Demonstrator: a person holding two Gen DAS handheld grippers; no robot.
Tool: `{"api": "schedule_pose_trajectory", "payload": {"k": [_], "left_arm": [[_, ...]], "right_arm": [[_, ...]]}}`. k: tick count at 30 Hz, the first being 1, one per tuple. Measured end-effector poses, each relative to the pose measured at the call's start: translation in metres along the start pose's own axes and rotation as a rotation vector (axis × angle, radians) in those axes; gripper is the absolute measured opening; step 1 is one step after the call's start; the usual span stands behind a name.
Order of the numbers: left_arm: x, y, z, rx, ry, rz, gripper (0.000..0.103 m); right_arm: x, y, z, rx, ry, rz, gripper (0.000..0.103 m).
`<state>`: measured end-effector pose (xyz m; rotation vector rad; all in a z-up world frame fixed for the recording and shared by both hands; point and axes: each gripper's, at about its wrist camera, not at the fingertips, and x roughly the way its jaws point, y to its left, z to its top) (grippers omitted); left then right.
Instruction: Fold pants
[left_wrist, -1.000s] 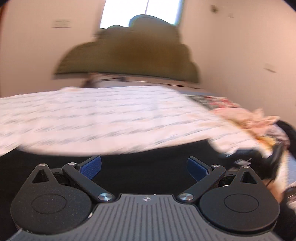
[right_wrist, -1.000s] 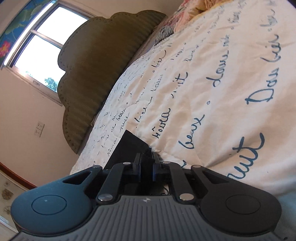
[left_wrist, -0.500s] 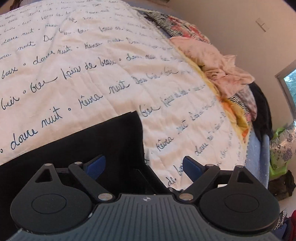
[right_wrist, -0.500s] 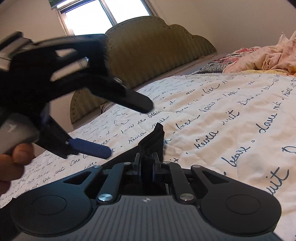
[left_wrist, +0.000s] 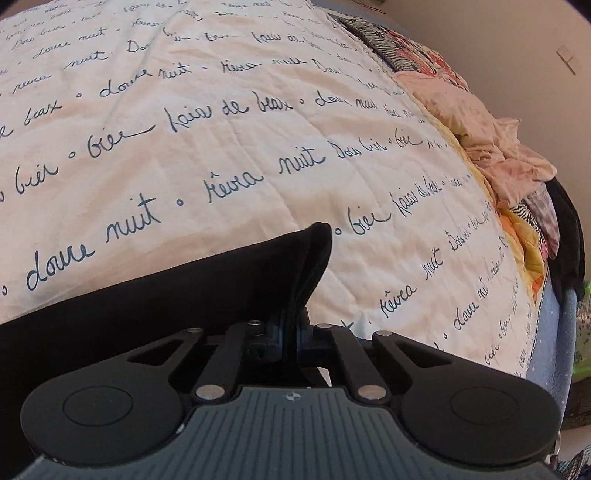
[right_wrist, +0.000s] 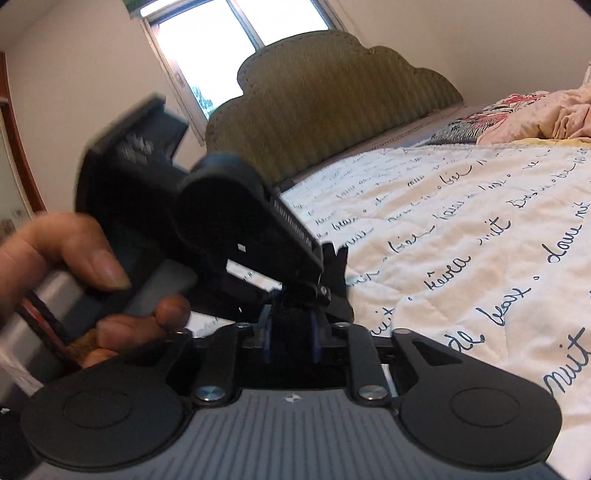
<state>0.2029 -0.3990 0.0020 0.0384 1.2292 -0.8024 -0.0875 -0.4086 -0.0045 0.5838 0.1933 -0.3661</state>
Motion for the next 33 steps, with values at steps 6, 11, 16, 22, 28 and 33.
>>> {"api": "schedule_pose_trajectory", "payload": {"k": [6,11,16,22,28,33], "left_arm": [[-0.030,0.029,-0.012,-0.055,-0.053,-0.032,0.007],[-0.102,0.089,-0.037,-0.149,-0.157,-0.077,0.007],[-0.181,0.177,-0.082,-0.301,-0.260,-0.040,0.006],[-0.206,0.263,-0.142,-0.469,-0.254,0.059,0.006],[-0.214,0.283,-0.161,-0.510,-0.295,-0.010,0.006],[-0.233,0.281,-0.167,-0.406,-0.345,0.078,0.006]], "right_arm": [[-0.009,-0.055,0.004,0.353,-0.055,0.024,0.081],[-0.003,-0.073,0.002,0.474,-0.021,0.032,0.080],[0.003,-0.062,0.006,0.424,0.008,0.013,0.080],[0.003,-0.060,0.004,0.400,0.019,-0.011,0.080],[0.009,-0.053,0.005,0.351,0.054,-0.053,0.080],[0.010,-0.044,0.005,0.299,0.075,-0.096,0.080]]}}
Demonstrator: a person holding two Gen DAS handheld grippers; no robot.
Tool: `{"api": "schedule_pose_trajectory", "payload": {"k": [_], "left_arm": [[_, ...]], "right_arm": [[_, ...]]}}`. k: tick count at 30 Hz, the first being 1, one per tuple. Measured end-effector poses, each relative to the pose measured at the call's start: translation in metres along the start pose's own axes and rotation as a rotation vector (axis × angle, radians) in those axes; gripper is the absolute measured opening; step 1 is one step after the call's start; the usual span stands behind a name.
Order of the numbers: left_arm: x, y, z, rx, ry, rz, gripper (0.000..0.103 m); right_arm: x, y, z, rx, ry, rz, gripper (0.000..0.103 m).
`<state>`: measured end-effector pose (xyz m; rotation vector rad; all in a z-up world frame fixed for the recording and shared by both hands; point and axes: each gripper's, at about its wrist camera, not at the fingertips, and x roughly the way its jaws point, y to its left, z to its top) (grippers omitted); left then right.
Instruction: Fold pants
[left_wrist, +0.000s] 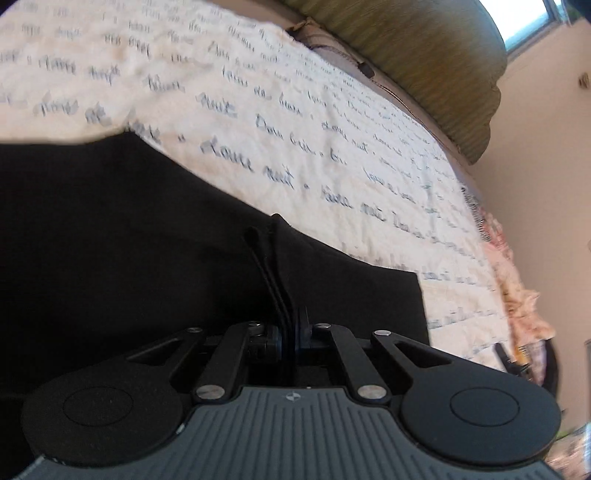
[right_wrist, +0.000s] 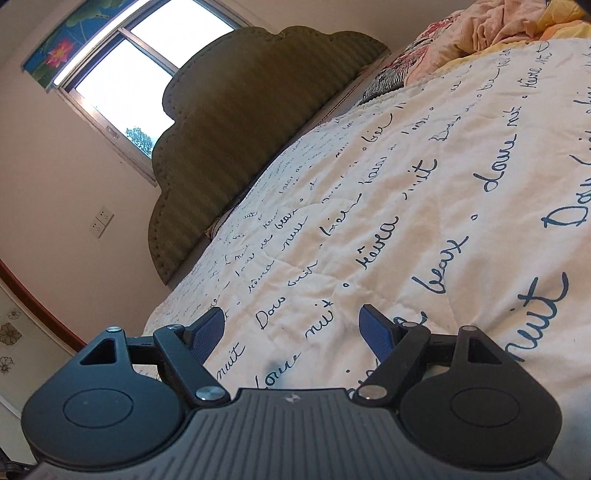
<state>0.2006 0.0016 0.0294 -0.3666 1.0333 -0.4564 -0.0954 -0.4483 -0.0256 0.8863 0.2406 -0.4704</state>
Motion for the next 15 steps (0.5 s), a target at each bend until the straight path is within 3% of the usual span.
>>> {"api": "schedule_pose_trajectory", "payload": {"k": [2,4,15], "left_arm": [[-0.004,0.001,-0.004,0.077,-0.040,0.084,0.006],[-0.005,0.007,-0.010,0.117,-0.048,0.117,0.007],[-0.026,0.011,-0.039,0.121,-0.159,0.064,0.006]], "right_arm": [[0.001,0.003,-0.001,-0.015,0.004,-0.016,0.080],[0.003,0.005,-0.001,-0.031,0.009,-0.032,0.080],[0.009,0.013,-0.003,-0.087,0.024,-0.073,0.080]]}}
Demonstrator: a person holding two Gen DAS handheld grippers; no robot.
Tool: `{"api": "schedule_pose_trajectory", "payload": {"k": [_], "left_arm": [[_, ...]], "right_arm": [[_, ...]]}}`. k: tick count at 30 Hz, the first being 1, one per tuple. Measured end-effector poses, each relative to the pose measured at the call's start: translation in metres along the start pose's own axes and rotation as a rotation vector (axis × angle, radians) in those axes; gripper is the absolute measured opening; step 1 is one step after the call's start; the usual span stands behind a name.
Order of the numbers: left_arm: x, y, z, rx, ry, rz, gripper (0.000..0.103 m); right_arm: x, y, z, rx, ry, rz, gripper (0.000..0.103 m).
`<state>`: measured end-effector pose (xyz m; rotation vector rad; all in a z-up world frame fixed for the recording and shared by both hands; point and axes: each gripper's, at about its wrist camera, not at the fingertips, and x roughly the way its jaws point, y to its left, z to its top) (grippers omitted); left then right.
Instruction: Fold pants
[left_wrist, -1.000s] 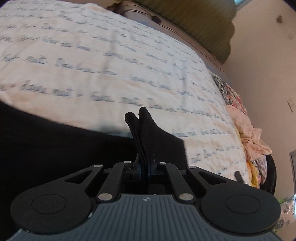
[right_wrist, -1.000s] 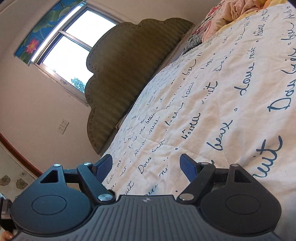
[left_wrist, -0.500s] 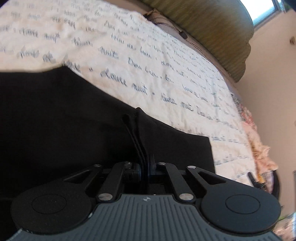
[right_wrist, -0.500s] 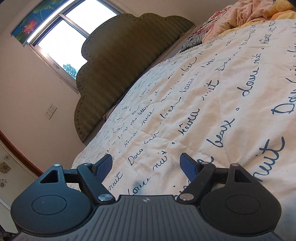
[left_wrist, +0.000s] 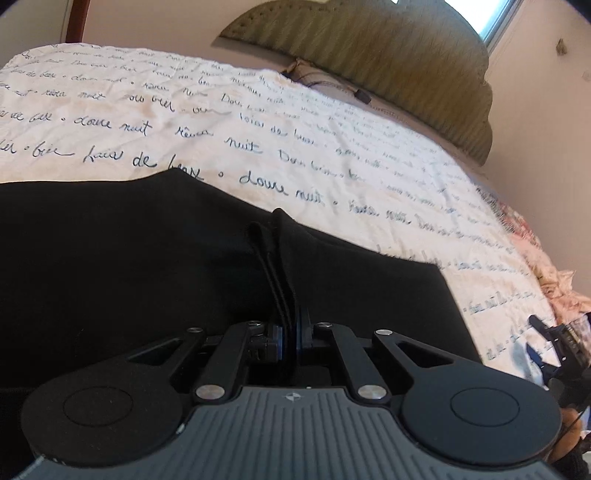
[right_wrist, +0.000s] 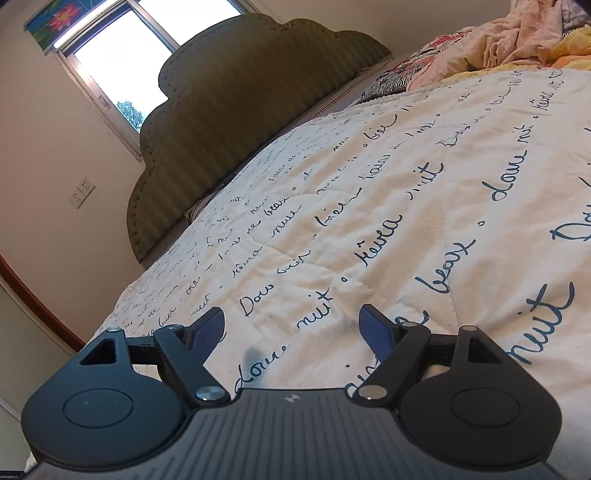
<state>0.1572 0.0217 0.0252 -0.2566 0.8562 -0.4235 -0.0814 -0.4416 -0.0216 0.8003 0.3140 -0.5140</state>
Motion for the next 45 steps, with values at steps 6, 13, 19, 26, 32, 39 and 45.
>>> {"api": "schedule_pose_trajectory", "payload": {"k": [6,13,19,26,32,39,45], "left_arm": [[0.002,0.026,-0.034,-0.061,-0.089,-0.050,0.008],[-0.004,0.027,-0.045,-0.047,-0.176,-0.080,0.008],[-0.020,0.039,-0.047,-0.092,-0.206,-0.093,0.008],[-0.016,0.040,-0.052,-0.088,-0.243,-0.093,0.007],[-0.014,0.051,-0.050,-0.143,-0.225,-0.138,0.007],[-0.010,0.062,-0.047,-0.207,-0.188,-0.180,0.017],[-0.008,0.063,-0.047,-0.212,-0.181,-0.191,0.016]], "right_arm": [[0.001,-0.001,0.001,-0.001,0.004,0.014,0.080],[0.000,0.000,0.001,-0.005,0.006,0.018,0.081],[-0.002,-0.001,0.001,0.003,0.003,0.021,0.081],[-0.001,0.007,-0.002,-0.041,0.007,-0.021,0.081],[-0.054,0.099,-0.038,-0.420,0.035,0.092,0.081],[-0.085,0.173,-0.118,-1.031,0.066,0.152,0.081],[-0.067,0.179,-0.146,-1.236,0.139,0.067,0.081]]}}
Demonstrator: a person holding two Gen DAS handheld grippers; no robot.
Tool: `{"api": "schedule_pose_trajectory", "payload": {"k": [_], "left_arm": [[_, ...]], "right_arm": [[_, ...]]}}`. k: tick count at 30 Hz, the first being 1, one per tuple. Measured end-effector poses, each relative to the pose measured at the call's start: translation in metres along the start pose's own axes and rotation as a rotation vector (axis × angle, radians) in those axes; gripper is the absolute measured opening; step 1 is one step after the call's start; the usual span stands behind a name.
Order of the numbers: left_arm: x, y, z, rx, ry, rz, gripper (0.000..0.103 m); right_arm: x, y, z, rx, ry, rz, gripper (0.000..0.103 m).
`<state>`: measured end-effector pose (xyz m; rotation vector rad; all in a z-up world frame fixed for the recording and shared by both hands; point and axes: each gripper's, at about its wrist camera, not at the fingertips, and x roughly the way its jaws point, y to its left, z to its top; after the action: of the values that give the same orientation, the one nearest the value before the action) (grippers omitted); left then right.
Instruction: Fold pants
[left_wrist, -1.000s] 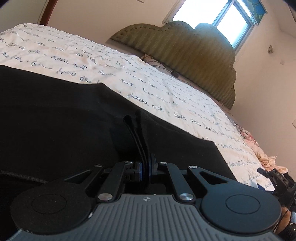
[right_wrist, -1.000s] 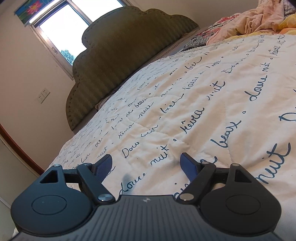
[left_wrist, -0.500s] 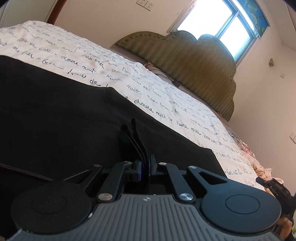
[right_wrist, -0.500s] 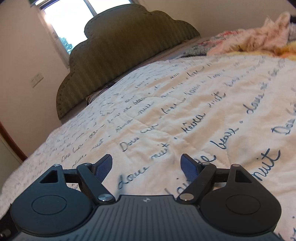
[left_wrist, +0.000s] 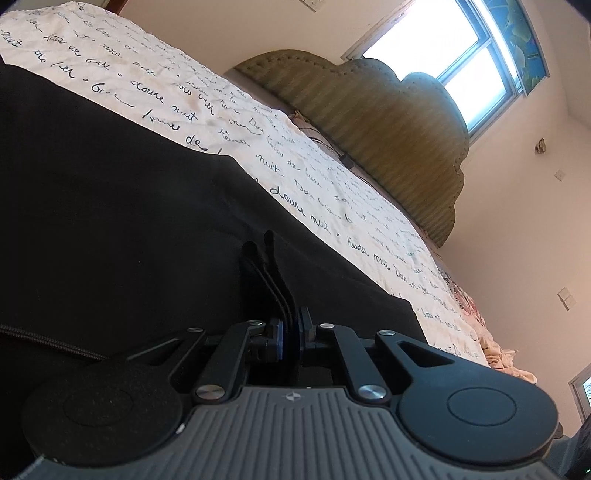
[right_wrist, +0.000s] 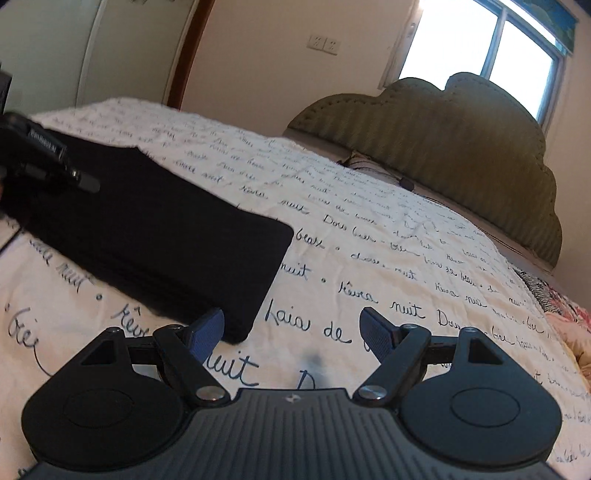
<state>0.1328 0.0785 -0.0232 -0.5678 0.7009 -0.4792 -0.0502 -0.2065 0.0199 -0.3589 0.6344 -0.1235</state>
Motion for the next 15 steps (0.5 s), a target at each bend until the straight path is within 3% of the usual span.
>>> {"api": "schedule_pose_trajectory", "payload": {"k": [6,15], "left_arm": [[0.003,0.005,0.003,-0.008,0.010,-0.013,0.016],[0.007,0.009,0.004,-0.025,0.030,-0.038,0.016]], "right_arm": [[0.011,0.021,-0.001,-0.114,-0.008,-0.042,0.081],[0.019,0.026,0.009,-0.166,-0.033,-0.098,0.081]]}}
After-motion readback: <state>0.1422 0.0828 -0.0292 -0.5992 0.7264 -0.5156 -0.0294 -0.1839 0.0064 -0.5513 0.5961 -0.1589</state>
